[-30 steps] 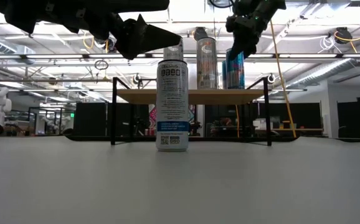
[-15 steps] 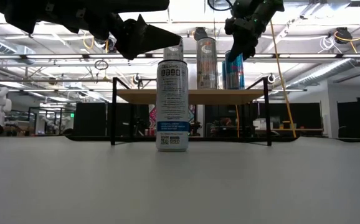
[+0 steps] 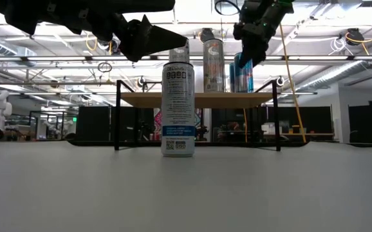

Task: Place canned beverage on shelf
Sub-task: Put the top blue soda can on the shelf aligned with the other blue soda can

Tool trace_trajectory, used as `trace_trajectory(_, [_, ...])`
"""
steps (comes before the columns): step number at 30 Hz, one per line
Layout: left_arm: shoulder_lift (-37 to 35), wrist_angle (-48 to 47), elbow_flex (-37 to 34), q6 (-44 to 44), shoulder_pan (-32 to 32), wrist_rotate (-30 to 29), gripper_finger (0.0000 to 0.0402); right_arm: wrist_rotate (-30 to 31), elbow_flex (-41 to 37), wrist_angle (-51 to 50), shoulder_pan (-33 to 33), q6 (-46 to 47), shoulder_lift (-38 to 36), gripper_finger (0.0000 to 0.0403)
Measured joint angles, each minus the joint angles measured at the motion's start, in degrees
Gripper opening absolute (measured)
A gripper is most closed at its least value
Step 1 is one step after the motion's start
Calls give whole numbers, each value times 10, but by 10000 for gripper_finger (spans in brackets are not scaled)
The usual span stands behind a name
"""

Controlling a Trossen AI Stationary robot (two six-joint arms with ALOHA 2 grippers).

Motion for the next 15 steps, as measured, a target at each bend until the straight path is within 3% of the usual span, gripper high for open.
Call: trace_trajectory(15, [0,0,0,0,0,0,370,-3,1,33,0,7,-3,281])
